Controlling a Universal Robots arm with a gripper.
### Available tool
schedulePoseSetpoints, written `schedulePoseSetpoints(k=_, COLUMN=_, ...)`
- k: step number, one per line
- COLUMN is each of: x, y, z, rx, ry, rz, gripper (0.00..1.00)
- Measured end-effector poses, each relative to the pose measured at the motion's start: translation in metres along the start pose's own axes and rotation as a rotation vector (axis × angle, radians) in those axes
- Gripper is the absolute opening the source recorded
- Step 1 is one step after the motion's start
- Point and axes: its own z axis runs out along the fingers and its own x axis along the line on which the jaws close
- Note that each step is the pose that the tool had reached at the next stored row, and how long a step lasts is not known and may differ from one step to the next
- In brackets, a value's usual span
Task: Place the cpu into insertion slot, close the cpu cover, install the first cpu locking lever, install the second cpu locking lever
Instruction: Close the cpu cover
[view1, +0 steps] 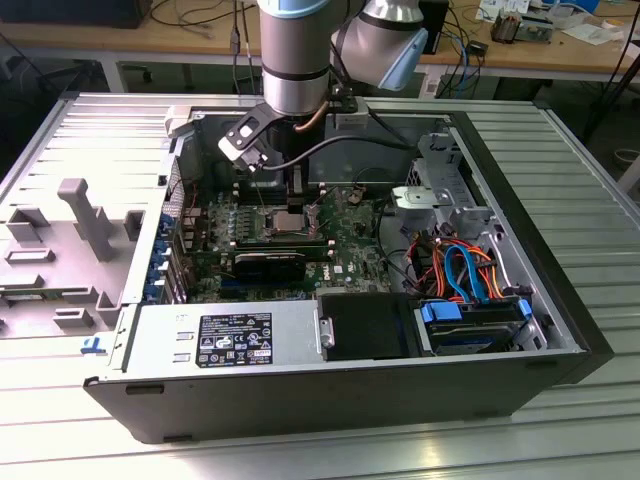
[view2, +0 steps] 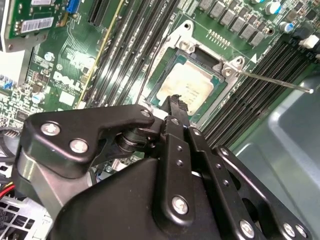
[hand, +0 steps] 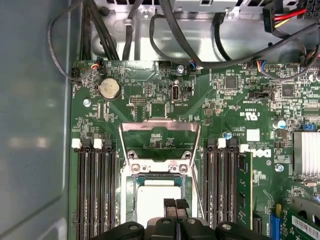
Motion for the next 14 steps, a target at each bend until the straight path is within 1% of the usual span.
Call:
schedulePoseSetpoints(k=3, x=-0.0002, y=0.0054, z=-0.0060, rx=0.0010, ry=-0.0003, rz=0.000, gripper=0.11)
schedulePoseSetpoints(k=4, x=-0.0004, y=0.0082, z=-0.0107, rx=0.0023, ry=-0.0003, rz=0.000, gripper=0.11)
schedulePoseSetpoints(k=5, x=-0.0005, y=0.0132, z=-0.0152, rx=0.0059, ry=-0.0002, rz=0.000, gripper=0.11)
schedulePoseSetpoints(k=6, x=-0.0006, y=0.0159, z=-0.0167, rx=0.0088, ry=-0.0002, rz=0.000, gripper=0.11)
schedulePoseSetpoints(k=7, x=-0.0006, y=0.0187, z=-0.0172, rx=0.0117, ry=0.0000, rz=0.000, gripper=0.11)
schedulePoseSetpoints(k=8, x=-0.0008, y=0.0231, z=-0.0177, rx=0.0172, ry=-0.0001, rz=-0.001, gripper=0.11)
schedulePoseSetpoints(k=11, x=-0.0009, y=0.0324, z=-0.0193, rx=0.0286, ry=0.0001, rz=-0.001, gripper=0.11)
schedulePoseSetpoints(k=13, x=-0.0010, y=0.0381, z=-0.0205, rx=0.0350, ry=0.0003, rz=-0.001, gripper=0.11)
schedulePoseSetpoints(k=14, x=-0.0011, y=0.0432, z=-0.0209, rx=0.0415, ry=0.0004, rz=-0.001, gripper=0.11)
